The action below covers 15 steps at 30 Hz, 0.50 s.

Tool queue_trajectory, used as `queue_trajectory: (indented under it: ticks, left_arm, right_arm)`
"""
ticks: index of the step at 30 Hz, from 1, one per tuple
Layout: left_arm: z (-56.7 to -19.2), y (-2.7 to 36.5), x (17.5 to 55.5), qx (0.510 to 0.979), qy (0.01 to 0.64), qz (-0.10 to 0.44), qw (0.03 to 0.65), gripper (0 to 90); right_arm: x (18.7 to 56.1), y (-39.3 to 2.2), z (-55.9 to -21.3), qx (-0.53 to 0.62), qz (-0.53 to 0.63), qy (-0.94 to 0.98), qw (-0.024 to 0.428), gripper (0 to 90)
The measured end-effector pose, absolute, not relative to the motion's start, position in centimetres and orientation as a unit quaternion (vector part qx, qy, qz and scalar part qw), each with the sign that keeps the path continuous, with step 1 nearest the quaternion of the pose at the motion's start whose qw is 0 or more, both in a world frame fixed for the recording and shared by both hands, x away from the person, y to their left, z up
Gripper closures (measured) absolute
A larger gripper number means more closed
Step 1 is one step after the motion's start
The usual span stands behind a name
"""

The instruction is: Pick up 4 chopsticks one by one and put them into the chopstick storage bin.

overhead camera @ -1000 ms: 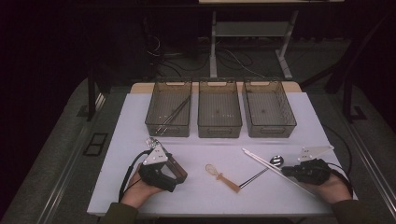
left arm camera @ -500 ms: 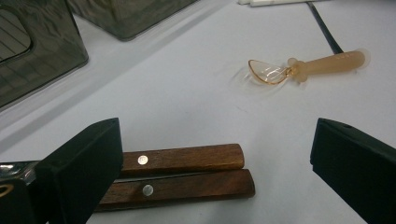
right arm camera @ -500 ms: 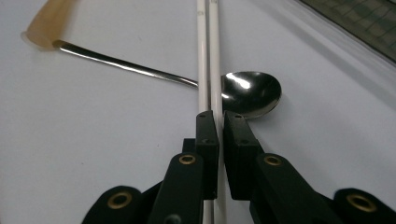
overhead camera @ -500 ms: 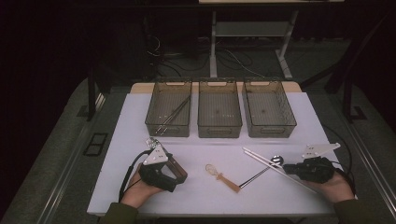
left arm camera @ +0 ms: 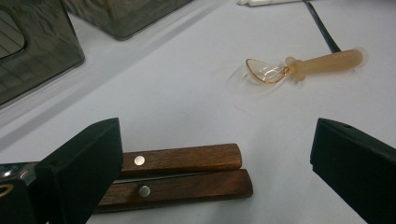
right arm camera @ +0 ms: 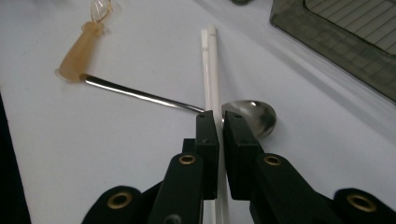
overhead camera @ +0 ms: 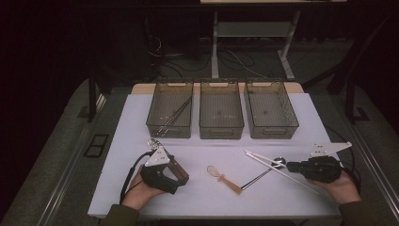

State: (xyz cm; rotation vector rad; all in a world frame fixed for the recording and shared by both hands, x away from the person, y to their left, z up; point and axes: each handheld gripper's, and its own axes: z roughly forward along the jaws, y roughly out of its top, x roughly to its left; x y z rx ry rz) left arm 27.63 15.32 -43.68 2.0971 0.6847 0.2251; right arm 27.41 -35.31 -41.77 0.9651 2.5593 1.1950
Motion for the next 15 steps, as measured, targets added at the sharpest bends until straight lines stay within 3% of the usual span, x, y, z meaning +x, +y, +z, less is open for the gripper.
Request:
queue_trajectory:
  ticks: [15]
  left_arm:
    - [-43.8, 15.3, 27.7, 0.847, 0.276, 0.088, 0.445, 1.0]
  right_arm:
    - [27.8, -34.5, -39.8, 0.321, 0.449, 0.829, 0.085, 85.2]
